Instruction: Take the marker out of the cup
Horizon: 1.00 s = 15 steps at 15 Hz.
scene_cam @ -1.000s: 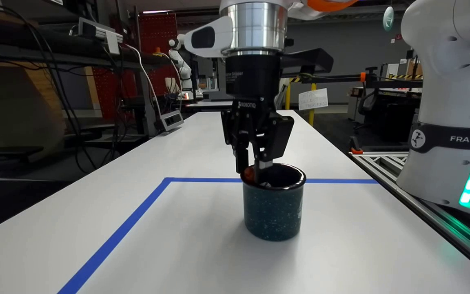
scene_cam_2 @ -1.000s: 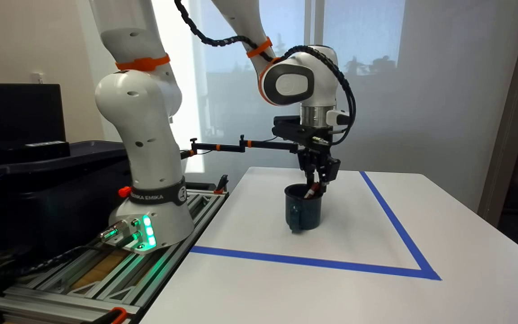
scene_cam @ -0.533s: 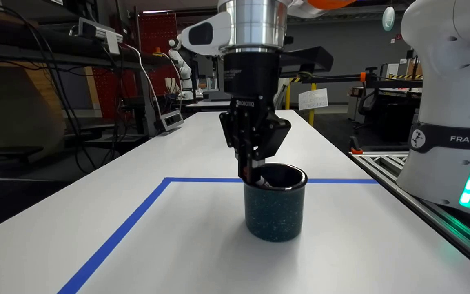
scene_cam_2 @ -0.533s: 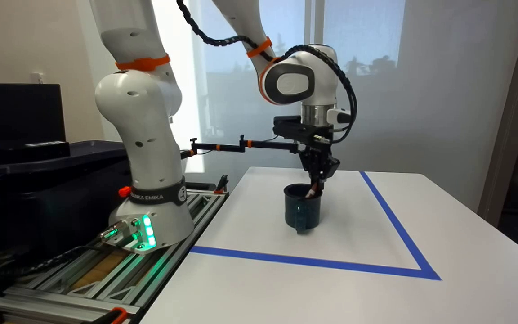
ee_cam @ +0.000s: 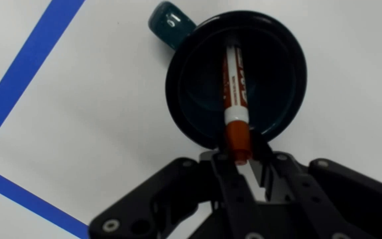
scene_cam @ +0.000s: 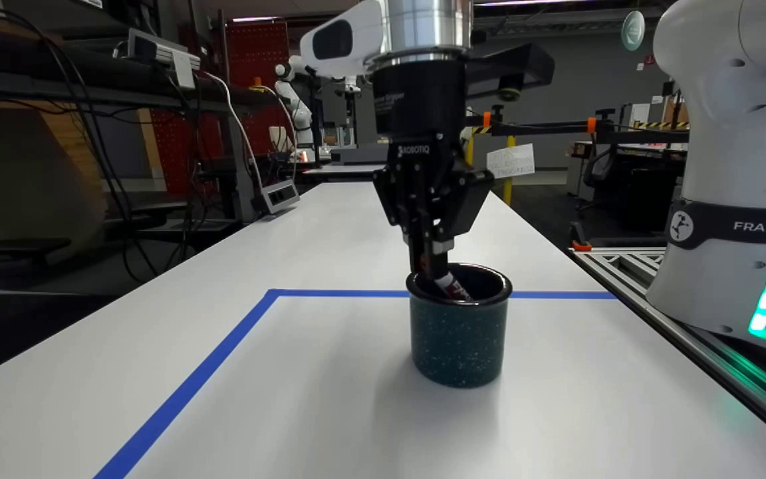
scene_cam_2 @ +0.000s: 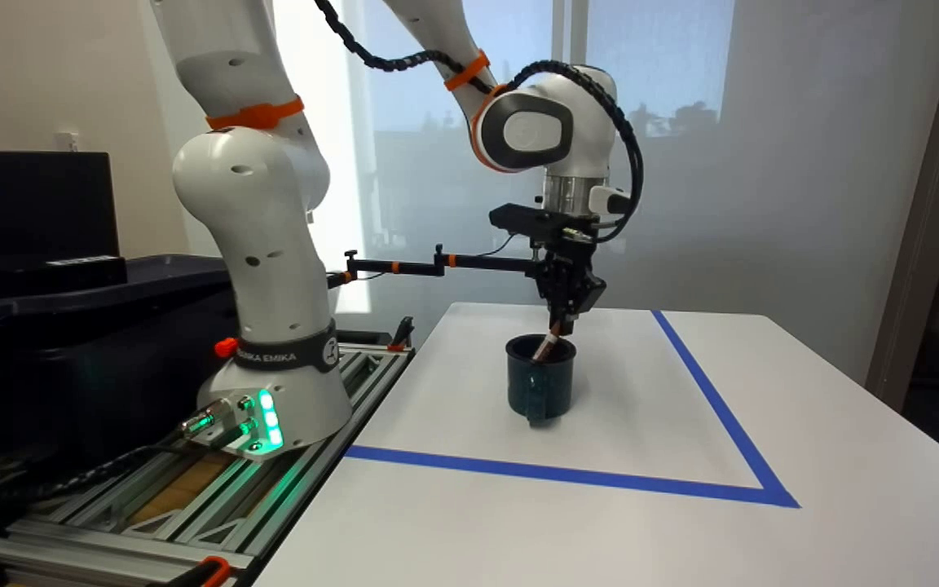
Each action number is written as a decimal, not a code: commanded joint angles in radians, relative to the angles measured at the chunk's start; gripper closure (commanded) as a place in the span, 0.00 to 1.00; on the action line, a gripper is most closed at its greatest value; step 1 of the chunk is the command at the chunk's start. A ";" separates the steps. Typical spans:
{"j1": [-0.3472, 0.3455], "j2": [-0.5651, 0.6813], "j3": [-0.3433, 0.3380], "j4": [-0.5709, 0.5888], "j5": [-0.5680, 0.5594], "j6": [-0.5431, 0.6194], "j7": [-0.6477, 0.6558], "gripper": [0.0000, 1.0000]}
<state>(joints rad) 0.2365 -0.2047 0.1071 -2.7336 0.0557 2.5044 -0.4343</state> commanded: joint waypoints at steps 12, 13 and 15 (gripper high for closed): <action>-0.137 -0.162 -0.107 0.054 -0.149 -0.095 0.054 0.95; -0.137 -0.131 -0.111 0.054 -0.145 -0.057 0.052 0.95; -0.140 -0.073 -0.114 0.057 -0.142 0.011 0.056 0.95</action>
<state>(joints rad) 0.1013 -0.3687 -0.0065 -2.6952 -0.0674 2.4296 -0.4036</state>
